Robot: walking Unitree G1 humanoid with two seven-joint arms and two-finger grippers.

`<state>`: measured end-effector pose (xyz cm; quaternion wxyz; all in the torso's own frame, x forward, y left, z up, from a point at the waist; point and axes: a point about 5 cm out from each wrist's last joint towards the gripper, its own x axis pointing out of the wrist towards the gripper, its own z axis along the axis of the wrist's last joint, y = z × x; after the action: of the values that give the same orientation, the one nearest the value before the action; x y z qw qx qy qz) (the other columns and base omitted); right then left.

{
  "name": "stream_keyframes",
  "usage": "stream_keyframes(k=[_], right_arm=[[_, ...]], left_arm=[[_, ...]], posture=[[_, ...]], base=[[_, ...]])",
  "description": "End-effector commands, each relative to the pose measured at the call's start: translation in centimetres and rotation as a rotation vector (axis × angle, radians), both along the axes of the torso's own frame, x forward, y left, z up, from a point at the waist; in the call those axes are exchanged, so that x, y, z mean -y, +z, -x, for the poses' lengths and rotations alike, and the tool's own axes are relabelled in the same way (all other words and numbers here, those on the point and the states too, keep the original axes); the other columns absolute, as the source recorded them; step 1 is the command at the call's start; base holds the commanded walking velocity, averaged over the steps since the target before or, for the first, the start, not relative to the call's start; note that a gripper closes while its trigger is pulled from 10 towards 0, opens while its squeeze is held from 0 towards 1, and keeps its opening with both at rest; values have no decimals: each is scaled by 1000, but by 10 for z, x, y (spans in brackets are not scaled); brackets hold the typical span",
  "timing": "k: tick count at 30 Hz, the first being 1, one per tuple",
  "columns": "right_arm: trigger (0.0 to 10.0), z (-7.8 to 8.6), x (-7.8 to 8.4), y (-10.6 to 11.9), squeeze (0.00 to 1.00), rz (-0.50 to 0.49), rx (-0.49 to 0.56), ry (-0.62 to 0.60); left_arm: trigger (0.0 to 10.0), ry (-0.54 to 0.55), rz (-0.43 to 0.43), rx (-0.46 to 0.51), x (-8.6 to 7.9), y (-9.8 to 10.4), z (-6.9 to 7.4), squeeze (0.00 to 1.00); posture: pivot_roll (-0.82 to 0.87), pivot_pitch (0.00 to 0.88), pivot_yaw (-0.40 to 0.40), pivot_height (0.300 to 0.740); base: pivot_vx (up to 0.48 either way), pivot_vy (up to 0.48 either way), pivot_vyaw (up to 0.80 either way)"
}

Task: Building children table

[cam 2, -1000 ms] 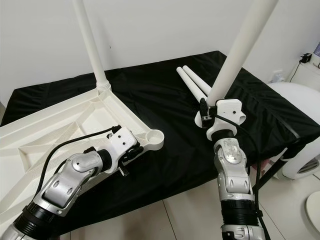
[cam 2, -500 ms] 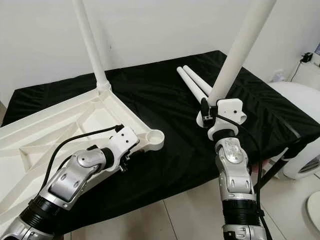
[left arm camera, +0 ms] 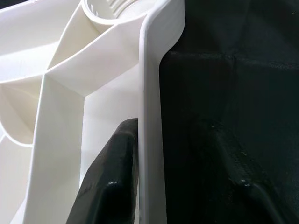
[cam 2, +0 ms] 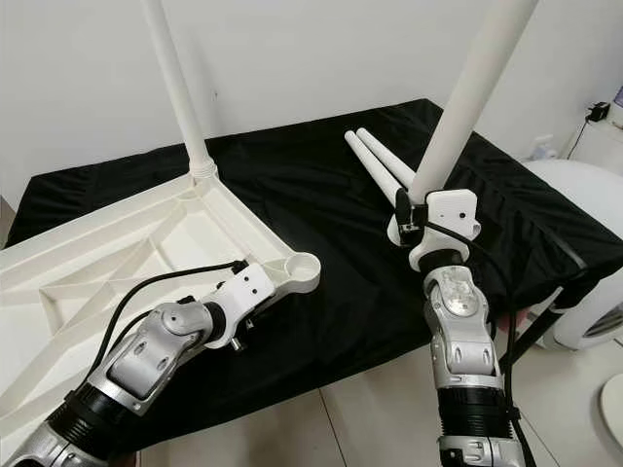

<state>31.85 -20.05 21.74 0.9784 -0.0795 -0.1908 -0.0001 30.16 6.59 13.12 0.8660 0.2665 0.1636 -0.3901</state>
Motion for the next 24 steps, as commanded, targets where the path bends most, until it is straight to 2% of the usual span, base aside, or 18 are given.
stream_keyframes(k=[1,2,3,6,7,8,9,10,11,12,13,14,15,16,20,21,24], right_arm=[[10000,1,-1,7,0,9,25,2],[10000,1,-1,7,0,10,25,1],[10000,1,-1,7,0,11,26,0],[10000,1,-1,7,0,12,27,-2],[10000,2,-1,7,0,16,28,-3],[10000,2,-1,7,0,17,28,-4],[10000,2,-1,7,0,18,29,-4],[10000,2,-1,7,0,18,28,-4],[10000,2,-1,7,0,17,28,-5],[10000,3,-1,7,0,17,28,-6],[10000,3,-1,7,0,17,27,-6],[10000,3,-1,7,0,18,28,-7],[10000,3,-1,7,0,18,28,-8],[10000,4,0,7,0,18,27,-10],[10000,5,0,6,0,18,25,-13],[10000,5,0,6,0,17,25,-14],[10000,5,1,6,0,17,24,-15]], left_arm=[[10000,27,-40,-11,-4,-6,-1,0],[10000,35,-38,-21,-4,-7,-2,0],[8941,36,-36,-28,-3,-7,-3,0],[8941,37,-34,-36,-2,-7,-4,0],[6902,32,-25,-27,1,-3,-5,0],[6902,32,-23,-22,2,-2,-6,0],[8235,32,-23,-20,2,-1,-6,0],[7765,29,-25,-20,2,-1,-6,0],[7961,28,-29,-20,3,-1,-7,0],[5725,24,-26,-24,3,-1,-7,0],[5725,22,-23,-27,3,-1,-7,0],[4000,18,-21,-29,4,-1,-7,0],[4000,15,-24,-26,4,-1,-7,0],[0,10,-19,-28,5,-1,-6,0],[0,-3,-16,-32,6,-1,-5,0],[510,-2,-19,-29,5,-1,-5,0],[510,1,-20,-27,5,-1,-6,0]], posture=[[-136,26,84,740],[-138,25,86,740],[-141,24,87,740],[-141,24,87,740],[-142,26,89,740],[-142,26,89,740],[-142,26,89,740],[-142,26,90,740],[-144,28,91,740],[-144,32,94,740],[-144,32,94,740],[-145,32,94,740],[-145,32,94,740],[-145,32,94,740],[-146,41,98,740],[-145,43,100,740],[-145,43,100,740]], base=[[0,0,0],[0,0,0],[0,0,0],[0,0,0],[0,0,0],[0,0,0],[0,0,0],[0,0,0],[0,0,0],[0,0,0],[0,0,0],[0,0,0],[0,0,0],[0,0,0],[0,0,0],[0,0,0],[0,0,0]])
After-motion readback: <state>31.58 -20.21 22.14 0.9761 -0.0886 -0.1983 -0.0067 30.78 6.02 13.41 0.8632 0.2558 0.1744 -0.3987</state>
